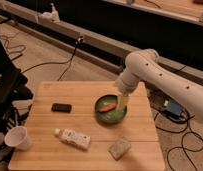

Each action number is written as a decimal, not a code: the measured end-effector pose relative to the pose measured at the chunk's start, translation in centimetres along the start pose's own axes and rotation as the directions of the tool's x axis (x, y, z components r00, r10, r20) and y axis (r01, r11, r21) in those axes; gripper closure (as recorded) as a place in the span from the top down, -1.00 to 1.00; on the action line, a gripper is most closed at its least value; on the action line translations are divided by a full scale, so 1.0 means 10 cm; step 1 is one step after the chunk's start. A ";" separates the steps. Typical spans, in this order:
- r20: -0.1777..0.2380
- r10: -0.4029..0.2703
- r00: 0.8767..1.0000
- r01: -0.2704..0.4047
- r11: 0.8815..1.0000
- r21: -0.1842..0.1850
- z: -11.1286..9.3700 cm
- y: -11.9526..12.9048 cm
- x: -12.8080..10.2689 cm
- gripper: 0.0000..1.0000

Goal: Place the pepper in the ceramic cup

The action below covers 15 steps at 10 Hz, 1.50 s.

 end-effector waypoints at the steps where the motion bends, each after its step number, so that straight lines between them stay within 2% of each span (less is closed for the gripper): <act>1: 0.000 0.000 1.000 0.000 1.000 0.000 0.00 0.00 0.00 0.60; 5: 0.001 0.003 1.000 -0.003 1.000 -0.004 0.03 -0.01 0.00 0.60; 8: 0.015 0.004 1.000 -0.003 1.000 -0.021 0.18 -0.01 -0.04 0.60; 13: 0.060 -0.037 0.997 0.042 0.996 -0.083 0.63 -0.04 -0.03 0.60; 15: 0.056 -0.070 0.996 0.076 0.991 -0.114 0.88 -0.07 0.01 0.60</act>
